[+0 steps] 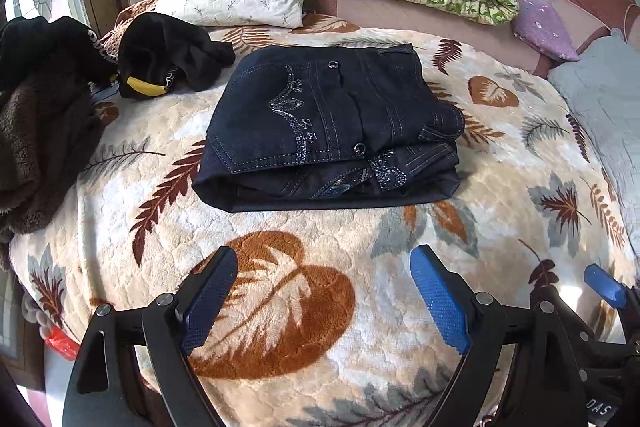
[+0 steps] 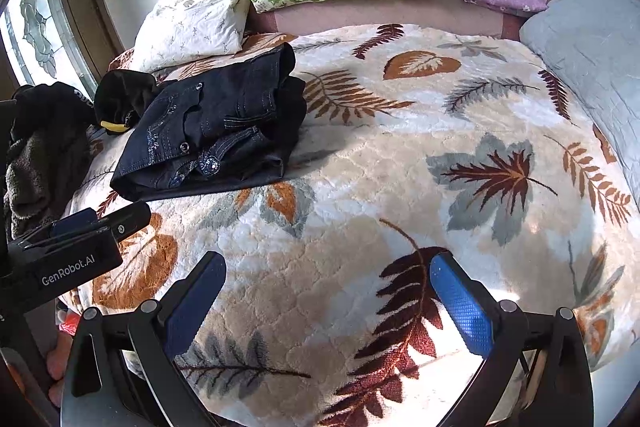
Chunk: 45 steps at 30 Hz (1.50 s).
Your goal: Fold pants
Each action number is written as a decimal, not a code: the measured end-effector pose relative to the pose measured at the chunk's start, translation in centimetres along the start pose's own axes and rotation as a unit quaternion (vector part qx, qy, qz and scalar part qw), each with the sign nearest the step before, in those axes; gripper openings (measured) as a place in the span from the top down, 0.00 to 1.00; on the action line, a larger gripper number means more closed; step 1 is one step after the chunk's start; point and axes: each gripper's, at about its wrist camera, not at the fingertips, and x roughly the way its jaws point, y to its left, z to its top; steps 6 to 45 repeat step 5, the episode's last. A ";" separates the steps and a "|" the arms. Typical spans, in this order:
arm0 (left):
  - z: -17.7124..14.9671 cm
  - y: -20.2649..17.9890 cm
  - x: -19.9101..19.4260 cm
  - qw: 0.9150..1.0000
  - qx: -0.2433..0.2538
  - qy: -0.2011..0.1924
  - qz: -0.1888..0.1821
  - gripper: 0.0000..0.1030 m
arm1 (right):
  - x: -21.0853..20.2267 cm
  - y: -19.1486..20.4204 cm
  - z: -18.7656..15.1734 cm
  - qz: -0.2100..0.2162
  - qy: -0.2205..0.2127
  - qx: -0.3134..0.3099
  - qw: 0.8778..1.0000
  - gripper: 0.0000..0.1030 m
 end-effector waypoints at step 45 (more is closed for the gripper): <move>0.3 -0.2 -0.2 1.000 -0.003 -0.012 0.019 0.11 | 0.2 -0.2 0.1 0.001 0.003 0.002 1.000 0.00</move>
